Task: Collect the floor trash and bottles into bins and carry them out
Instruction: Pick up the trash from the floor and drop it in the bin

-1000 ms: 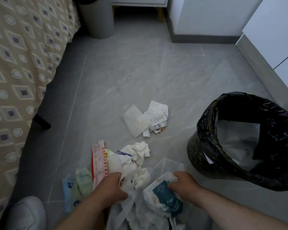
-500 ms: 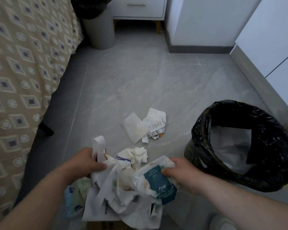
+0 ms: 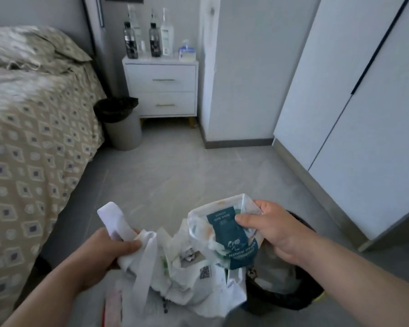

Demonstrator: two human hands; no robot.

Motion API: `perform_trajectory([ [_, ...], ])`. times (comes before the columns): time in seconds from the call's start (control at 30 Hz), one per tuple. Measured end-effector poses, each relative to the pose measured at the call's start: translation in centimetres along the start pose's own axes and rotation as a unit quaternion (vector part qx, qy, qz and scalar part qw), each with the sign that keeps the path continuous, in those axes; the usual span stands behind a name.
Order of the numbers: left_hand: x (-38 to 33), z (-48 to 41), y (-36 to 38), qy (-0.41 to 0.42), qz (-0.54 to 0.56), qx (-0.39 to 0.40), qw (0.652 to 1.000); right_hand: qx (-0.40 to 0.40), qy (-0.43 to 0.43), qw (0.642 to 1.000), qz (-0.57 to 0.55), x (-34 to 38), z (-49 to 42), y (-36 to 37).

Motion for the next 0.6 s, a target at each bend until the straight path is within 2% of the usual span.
perform_trajectory([
  [0.23, -2.9, -2.1, 12.8, 0.011, 0.021, 0.057, 0.998, -0.129, -0.028, 0.991, -0.035, 0.6, 2.2, -9.5],
  [0.47, -1.9, -6.4, 24.6, -0.027, 0.013, -0.062, 0.998, -0.231, -0.033, 0.972, -0.009, -2.9, 2.8, -16.8],
  [0.6, -1.9, -7.2, 26.4, 0.038, -0.099, -0.139, 0.985, -0.243, -0.020, 0.970, 0.010, -5.1, 2.8, -17.7],
])
Point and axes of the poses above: each hand's wrist, its own z-axis away from the middle knuckle, its own y-axis out of the palm, x = y × z, the point moved 1 cm from there along -z, towards the middle knuckle, and after that the axes turned 8 degrees about -y, right-handed, at the moved point
